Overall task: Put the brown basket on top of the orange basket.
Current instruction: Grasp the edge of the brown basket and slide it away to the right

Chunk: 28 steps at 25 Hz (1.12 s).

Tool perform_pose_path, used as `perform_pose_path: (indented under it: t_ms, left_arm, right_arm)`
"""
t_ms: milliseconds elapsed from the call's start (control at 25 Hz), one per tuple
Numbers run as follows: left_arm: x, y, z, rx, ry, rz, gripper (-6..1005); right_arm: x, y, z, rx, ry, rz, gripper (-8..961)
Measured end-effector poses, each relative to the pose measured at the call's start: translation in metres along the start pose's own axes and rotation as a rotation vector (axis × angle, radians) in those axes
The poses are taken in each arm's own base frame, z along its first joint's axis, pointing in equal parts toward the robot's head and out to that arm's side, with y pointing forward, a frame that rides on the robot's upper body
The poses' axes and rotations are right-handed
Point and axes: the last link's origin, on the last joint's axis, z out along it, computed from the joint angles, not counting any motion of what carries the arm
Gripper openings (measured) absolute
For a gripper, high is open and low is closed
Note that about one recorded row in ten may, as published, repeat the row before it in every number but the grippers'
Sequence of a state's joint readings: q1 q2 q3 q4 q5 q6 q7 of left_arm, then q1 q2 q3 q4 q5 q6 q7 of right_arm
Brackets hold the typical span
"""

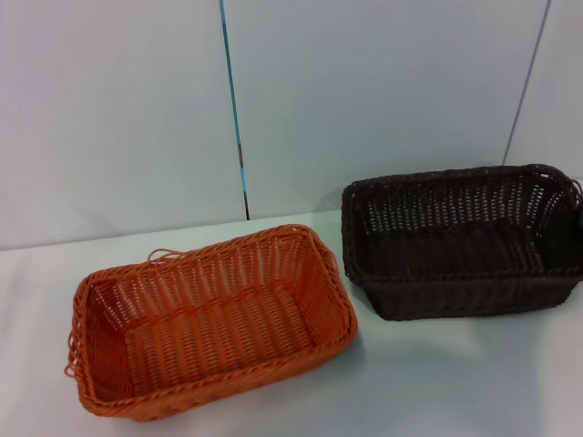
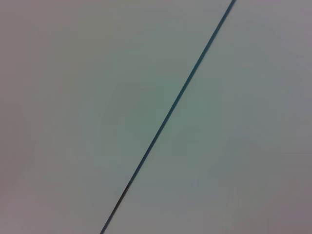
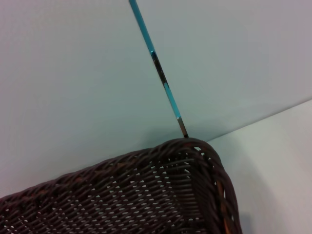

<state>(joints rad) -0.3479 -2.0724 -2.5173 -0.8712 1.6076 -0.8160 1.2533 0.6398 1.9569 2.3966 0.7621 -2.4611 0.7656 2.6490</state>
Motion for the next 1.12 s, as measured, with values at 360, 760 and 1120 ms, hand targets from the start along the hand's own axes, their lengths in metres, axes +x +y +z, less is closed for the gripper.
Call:
perform_pose_path:
  t_ms: [360, 760, 1120]
  left_arm:
    - [-0.001, 0.0, -0.001, 0.001, -0.001, -0.001, 797]
    - [-0.003, 0.001, -0.001, -0.006, -0.007, -0.005, 795]
    - [-0.002, 0.001, -0.002, -0.012, -0.007, -0.004, 796]
  right_arm:
    - [0.01, 0.01, -0.023, 0.016, 0.039, 0.025, 188]
    - [0.027, 0.006, -0.038, 0.033, 0.067, 0.02, 188]
    - [0.052, -0.004, -0.059, 0.066, 0.073, 0.02, 189]
